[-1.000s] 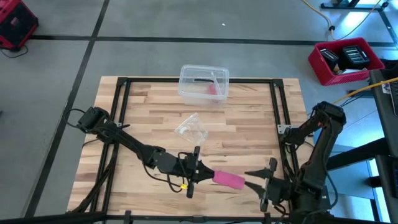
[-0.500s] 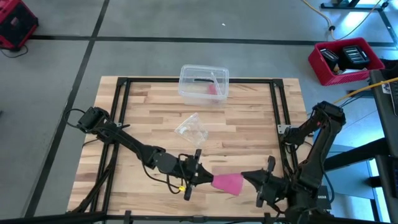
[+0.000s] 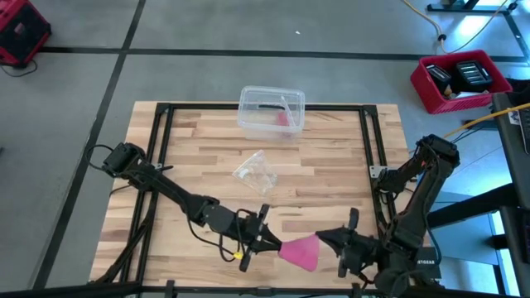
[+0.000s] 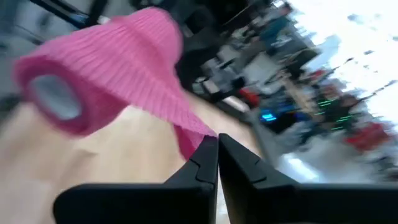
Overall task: Roll bandage
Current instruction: Roll the pink bandage
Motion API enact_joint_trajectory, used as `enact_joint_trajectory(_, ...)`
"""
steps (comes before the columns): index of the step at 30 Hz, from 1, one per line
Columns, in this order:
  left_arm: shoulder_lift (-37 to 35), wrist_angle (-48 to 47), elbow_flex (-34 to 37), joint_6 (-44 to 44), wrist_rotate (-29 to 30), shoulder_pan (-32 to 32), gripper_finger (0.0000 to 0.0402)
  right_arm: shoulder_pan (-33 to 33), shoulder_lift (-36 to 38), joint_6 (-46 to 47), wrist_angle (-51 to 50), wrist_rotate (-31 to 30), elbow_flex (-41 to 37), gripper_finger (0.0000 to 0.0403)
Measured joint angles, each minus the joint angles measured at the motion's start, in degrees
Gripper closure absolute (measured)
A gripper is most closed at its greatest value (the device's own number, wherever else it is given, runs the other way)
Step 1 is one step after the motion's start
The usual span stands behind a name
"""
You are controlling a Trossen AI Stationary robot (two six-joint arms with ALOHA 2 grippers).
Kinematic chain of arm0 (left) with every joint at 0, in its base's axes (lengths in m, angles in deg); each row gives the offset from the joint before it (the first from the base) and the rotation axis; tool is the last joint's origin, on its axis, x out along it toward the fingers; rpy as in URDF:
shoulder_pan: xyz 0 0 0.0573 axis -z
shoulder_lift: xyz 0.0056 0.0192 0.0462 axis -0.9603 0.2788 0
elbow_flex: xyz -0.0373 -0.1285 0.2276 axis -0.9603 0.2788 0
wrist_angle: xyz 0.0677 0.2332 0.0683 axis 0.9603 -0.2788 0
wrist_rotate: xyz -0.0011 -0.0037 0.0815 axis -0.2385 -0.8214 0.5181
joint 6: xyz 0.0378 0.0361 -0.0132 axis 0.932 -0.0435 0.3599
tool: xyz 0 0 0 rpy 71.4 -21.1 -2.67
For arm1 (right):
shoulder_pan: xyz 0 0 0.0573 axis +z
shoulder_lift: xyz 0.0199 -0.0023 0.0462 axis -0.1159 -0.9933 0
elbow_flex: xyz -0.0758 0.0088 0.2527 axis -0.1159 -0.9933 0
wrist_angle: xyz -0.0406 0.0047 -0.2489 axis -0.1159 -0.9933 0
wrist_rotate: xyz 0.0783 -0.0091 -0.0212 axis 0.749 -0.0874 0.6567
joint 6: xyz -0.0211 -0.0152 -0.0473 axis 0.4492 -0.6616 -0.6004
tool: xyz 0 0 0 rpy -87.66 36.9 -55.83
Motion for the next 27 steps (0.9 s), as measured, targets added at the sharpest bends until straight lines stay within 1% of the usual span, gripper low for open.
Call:
enact_joint_trajectory(2, 0.0, 0.0, 0.0, 0.1, 0.0, 0.0, 0.038, 0.0, 0.0, 4.0, -1.9, 3.5, 0.0, 0.0387)
enact_joint_trajectory(4, 0.0, 0.0, 0.0, 0.0, -0.1, 0.0, 0.038, -0.6, -0.1, 6.4, -4.2, 5.3, 0.0, 0.0384)
enact_joint_trajectory(6, 0.0, 0.1, 0.0, 0.0, -0.2, 0.0, 0.038, -1.3, -0.4, 9.3, -6.4, 7.0, 0.0, 0.0374)
enact_joint_trajectory(9, 0.0, 0.0, 0.0, -0.1, -0.1, 0.0, 0.038, -1.6, -0.4, 12.7, -8.8, 7.2, 0.0, 0.0342)
enact_joint_trajectory(12, 0.0, -0.2, 0.0, -0.2, -0.1, 0.0, 0.038, -1.5, -0.4, 13.1, -8.9, 7.9, 0.0, 0.0301)
enact_joint_trajectory(15, 0.0, -0.6, 0.0, 0.0, -0.1, 0.0, 0.038, -1.4, -0.4, 13.2, -8.8, 11.5, 0.0, 0.0262)
enact_joint_trajectory(18, 0.0, -0.5, 0.0, 0.0, -0.1, 0.0, 0.038, -1.5, -0.4, 14.4, -8.9, 17.3, 0.0, 0.0236)
enact_joint_trajectory(20, 0.0, 0.0, 0.0, 0.0, -0.1, 0.0, 0.038, -1.6, -0.4, 17.2, -9.2, 20.1, 0.0, 0.0226)
enact_joint_trajectory(22, 0.0, 1.2, 0.0, -0.2, -0.1, 0.0, 0.038, -1.9, -0.4, 21.4, -11.4, 20.9, 0.0, 0.0222)
enact_joint_trajectory(25, 0.0, 3.3, 0.0, 0.0, 0.0, 0.0, 0.038, -1.4, -0.4, 29.7, -16.6, 20.8, 0.0, 0.0222)
enact_joint_trajectory(27, 0.0, 4.9, 0.0, 0.2, 0.0, 0.0, 0.038, -0.2, -0.4, 34.9, -19.8, 19.3, 0.0, 0.0222)
